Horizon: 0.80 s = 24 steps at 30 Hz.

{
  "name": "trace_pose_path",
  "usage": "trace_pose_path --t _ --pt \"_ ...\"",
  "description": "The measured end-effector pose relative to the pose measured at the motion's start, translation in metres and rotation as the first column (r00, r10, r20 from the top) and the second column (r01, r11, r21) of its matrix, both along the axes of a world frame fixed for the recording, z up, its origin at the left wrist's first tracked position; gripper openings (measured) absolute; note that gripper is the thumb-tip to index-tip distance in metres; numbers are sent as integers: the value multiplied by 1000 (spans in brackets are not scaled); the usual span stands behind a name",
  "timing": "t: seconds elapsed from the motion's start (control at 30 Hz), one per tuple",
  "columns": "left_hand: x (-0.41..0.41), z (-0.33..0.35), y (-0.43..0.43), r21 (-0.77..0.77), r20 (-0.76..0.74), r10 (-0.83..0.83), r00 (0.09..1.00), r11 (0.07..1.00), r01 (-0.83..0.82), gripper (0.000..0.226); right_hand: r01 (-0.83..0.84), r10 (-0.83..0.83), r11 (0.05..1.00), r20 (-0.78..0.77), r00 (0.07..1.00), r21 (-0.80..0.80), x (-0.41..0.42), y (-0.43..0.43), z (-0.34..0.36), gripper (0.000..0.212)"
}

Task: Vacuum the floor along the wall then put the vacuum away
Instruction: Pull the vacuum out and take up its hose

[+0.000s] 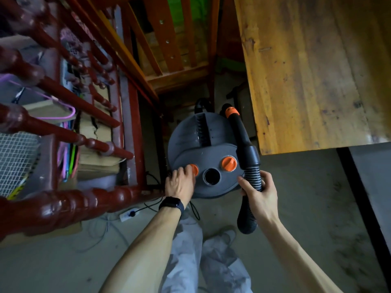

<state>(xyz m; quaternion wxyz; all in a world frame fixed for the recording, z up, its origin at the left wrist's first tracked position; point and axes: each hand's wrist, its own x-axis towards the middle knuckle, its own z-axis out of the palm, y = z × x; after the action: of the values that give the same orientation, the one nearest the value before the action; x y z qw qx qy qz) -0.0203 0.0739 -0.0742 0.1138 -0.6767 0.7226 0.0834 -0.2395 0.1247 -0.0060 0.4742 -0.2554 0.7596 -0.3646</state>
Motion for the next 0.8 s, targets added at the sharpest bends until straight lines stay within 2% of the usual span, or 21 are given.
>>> trace_pose_path --t 0.17,0.4,0.57,0.7,0.77,0.8 --pt "9 -5 -6 -18 20 -73 997 997 73 26 -5 5 1000 10 1000 -5 4 -3 2 39" --pt "6 5 -10 86 16 -55 998 995 54 27 27 -27 1000 24 999 -2 3 2 -1 40" --pt "-3 34 -29 291 47 -82 996 955 65 34 48 -47 999 64 997 -9 -3 9 5 45" --pt "-21 64 -63 437 147 -126 981 898 50 43 84 -82 996 75 994 -22 -11 18 16 41" --pt "-32 77 -76 437 120 -58 991 900 0 48 81 -78 996 78 994 -41 -17 26 21 34" --pt "-40 85 -82 435 44 27 999 899 -43 51 78 -74 996 78 994 -52 -19 30 23 33"
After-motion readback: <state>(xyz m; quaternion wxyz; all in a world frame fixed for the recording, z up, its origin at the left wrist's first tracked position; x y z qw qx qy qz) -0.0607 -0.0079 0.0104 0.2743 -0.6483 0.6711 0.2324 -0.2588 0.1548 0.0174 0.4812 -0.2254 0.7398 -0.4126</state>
